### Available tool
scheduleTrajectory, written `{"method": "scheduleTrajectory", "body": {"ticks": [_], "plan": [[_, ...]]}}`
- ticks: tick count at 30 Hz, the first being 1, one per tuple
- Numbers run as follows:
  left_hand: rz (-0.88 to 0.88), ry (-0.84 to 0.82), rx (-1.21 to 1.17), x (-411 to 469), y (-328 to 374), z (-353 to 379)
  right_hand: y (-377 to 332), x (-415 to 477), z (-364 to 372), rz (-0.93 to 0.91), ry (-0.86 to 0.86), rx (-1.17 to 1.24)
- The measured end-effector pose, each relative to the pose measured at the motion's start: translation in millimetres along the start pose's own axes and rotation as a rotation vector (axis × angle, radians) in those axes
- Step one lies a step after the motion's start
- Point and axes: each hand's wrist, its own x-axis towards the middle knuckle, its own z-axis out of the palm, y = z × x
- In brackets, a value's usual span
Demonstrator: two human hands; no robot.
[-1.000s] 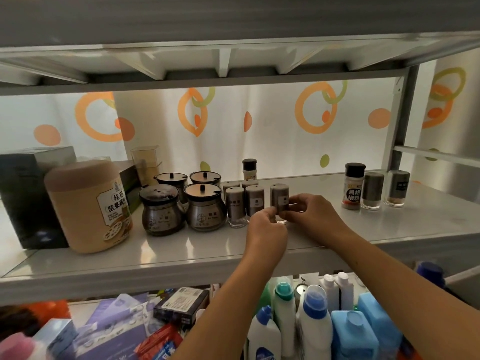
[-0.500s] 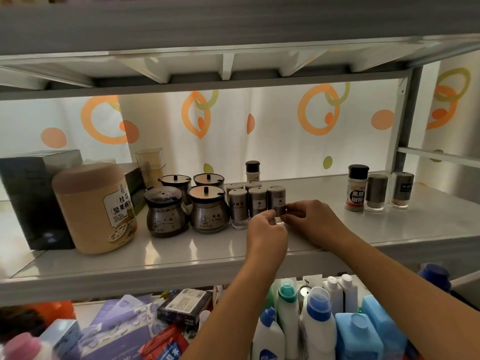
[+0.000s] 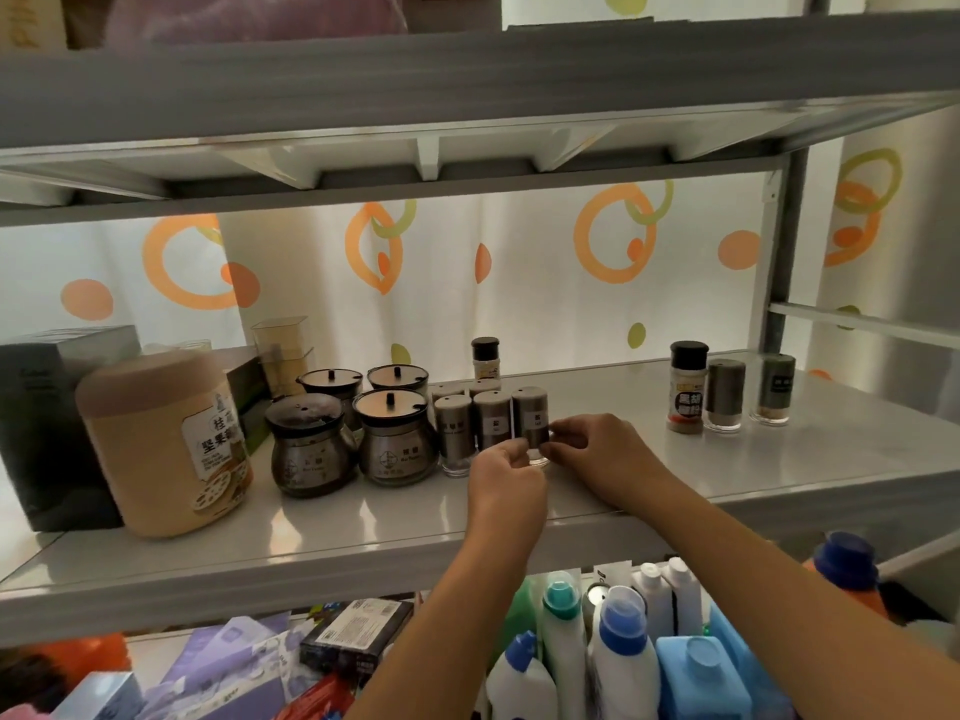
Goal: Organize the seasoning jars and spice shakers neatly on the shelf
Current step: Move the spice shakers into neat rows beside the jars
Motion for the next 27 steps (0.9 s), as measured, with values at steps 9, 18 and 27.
{"method": "scheduleTrajectory", "body": {"ticks": [9,18,27], "plan": [[0.054,-0.18,0.023,-11.1,12.7,58.7,40.9,-28.8,-47.6,0.195,0.231,0.393],[0.1,-0.389,0.085,14.6,33.9,158.7,99.0,-24.9,-114.5,0.425,0.52,0.312],[0.11,-0.337,0.123,37.6,30.2,187.0,114.0,-8.8,-115.1,0.465,0.379,0.304]]}}
